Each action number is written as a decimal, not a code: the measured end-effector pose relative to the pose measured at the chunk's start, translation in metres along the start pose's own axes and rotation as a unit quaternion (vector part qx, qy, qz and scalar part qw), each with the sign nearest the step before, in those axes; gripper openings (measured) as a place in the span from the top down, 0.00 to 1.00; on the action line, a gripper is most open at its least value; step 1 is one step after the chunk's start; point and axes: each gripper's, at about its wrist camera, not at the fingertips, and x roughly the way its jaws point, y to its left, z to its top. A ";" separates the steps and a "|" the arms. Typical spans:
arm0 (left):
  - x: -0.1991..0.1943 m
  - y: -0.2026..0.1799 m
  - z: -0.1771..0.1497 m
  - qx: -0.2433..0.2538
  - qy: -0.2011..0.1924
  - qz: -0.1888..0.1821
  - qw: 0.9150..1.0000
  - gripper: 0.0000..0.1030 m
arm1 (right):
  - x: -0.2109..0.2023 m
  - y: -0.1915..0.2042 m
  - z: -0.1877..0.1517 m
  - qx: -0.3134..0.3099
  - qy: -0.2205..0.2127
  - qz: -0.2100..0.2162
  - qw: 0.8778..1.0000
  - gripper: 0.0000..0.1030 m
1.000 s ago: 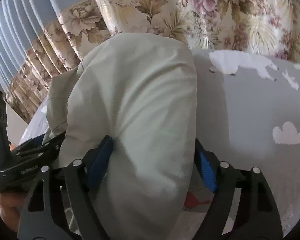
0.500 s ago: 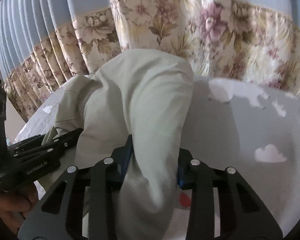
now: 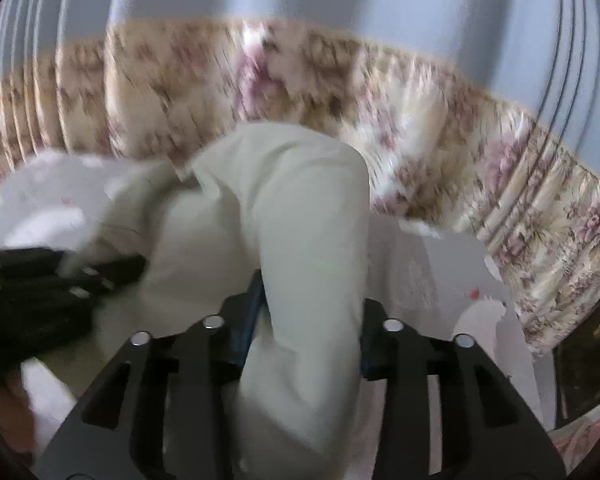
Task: Fold large clothes
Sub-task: 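Grasp the jacket bundle with both grippers and lift it together, then set the folded jacket bundle down on the bed and open both grippers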
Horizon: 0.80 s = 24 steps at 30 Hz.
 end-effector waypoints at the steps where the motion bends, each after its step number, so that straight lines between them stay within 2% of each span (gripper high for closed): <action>1: 0.005 0.001 -0.006 0.007 0.006 0.027 1.000 0.54 | 0.007 -0.001 -0.008 0.006 0.009 -0.002 1.000 0.47; 2: 0.006 0.003 -0.009 0.013 0.004 0.043 0.999 0.48 | 0.009 0.000 -0.013 0.013 0.009 -0.003 1.000 0.43; 3: 0.004 0.006 -0.013 0.021 -0.001 0.059 0.998 0.40 | 0.008 0.002 -0.017 0.017 0.007 -0.003 1.000 0.33; 7: -0.013 0.023 -0.026 0.040 -0.015 0.103 0.994 0.30 | -0.001 0.021 -0.026 0.013 -0.008 -0.014 1.000 0.24; 9: -0.018 0.029 -0.033 0.047 -0.020 0.103 0.993 0.29 | -0.005 0.030 -0.031 -0.003 -0.007 -0.026 1.000 0.21; 10: -0.020 0.031 -0.035 0.044 -0.023 0.099 0.994 0.29 | -0.007 0.032 -0.034 -0.008 -0.007 -0.027 1.000 0.14; 13: -0.036 0.036 -0.042 0.030 -0.034 0.069 0.997 0.27 | -0.016 0.027 -0.036 -0.002 -0.009 -0.031 0.999 0.03; 16: -0.059 0.039 -0.045 0.032 -0.048 0.059 0.997 0.24 | -0.035 0.020 -0.035 0.013 -0.018 -0.026 0.999 0.03; 18: -0.080 0.047 -0.049 0.028 -0.051 0.076 0.995 0.22 | -0.053 0.021 -0.034 0.027 -0.016 0.008 0.999 0.03; 19: -0.091 0.052 -0.053 0.026 -0.058 0.077 0.995 0.13 | -0.062 0.025 -0.034 0.032 -0.010 0.033 0.999 0.03; 24: -0.150 0.078 -0.061 0.020 -0.119 0.130 0.984 0.05 | -0.091 0.057 -0.027 0.040 0.000 0.059 0.997 0.03</action>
